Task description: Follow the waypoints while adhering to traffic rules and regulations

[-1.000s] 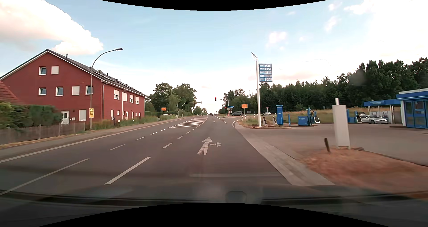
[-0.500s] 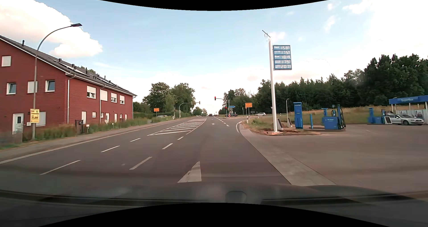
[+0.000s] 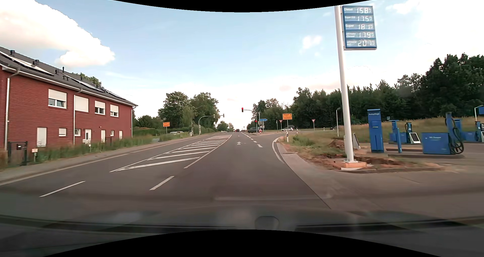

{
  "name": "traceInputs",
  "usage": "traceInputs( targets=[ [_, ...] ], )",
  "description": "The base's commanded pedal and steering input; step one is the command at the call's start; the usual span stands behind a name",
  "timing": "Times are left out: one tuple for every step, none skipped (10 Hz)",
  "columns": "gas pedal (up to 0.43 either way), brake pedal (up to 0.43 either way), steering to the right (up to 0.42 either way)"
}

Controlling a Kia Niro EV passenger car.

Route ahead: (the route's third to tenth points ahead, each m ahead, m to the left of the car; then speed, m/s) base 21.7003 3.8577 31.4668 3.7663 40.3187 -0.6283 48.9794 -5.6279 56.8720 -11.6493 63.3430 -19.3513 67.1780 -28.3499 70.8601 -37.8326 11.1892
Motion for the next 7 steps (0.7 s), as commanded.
traceInputs(
  targets=[
    [0.110,0.000,-0.001],
    [0.110,0.000,0.001],
    [0.110,0.000,0.005],
    [0.110,0.000,0.008],
    [0.110,0.000,0.009],
    [0.110,0.000,0.010],
    [0.110,0.000,0.011]
  ],
)
